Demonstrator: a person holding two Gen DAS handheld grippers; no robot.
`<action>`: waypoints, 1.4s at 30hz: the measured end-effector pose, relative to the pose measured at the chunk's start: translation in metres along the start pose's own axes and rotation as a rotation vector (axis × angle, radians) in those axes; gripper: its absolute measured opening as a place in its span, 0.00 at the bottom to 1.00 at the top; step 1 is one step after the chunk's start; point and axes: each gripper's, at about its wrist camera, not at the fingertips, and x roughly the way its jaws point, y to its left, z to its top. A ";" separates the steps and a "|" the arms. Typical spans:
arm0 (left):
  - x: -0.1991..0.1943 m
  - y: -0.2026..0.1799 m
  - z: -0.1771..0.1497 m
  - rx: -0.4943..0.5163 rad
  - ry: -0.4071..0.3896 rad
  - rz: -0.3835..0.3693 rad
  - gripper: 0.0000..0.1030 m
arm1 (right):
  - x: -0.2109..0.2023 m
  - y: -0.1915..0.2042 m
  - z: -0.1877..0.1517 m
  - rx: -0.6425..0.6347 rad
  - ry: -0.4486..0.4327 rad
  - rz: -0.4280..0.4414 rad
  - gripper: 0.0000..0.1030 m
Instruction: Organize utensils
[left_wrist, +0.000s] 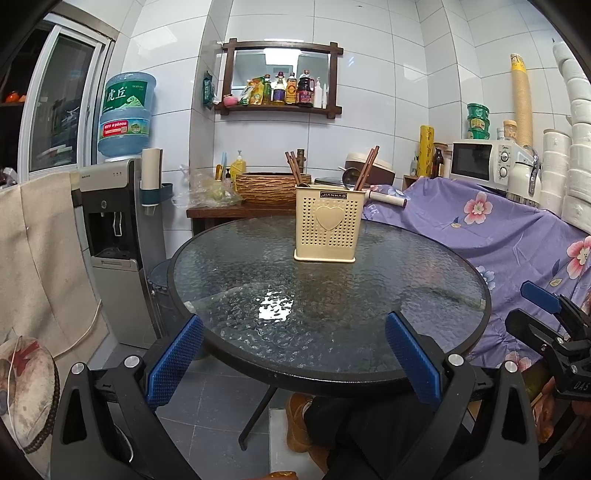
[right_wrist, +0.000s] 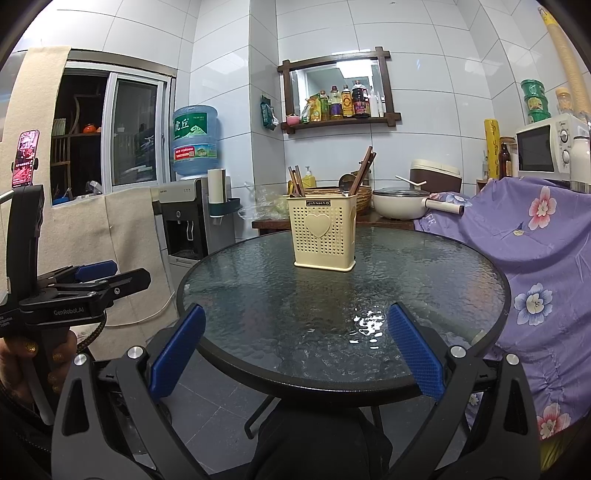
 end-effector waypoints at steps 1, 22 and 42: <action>0.000 0.000 0.000 0.000 0.000 -0.001 0.94 | 0.000 0.000 0.000 0.000 0.001 -0.001 0.94; 0.000 0.000 0.000 0.000 0.000 0.000 0.94 | 0.001 0.000 0.000 0.001 0.003 0.001 0.94; -0.002 0.002 -0.001 -0.002 -0.003 -0.007 0.94 | 0.001 0.000 -0.001 0.007 0.003 0.000 0.94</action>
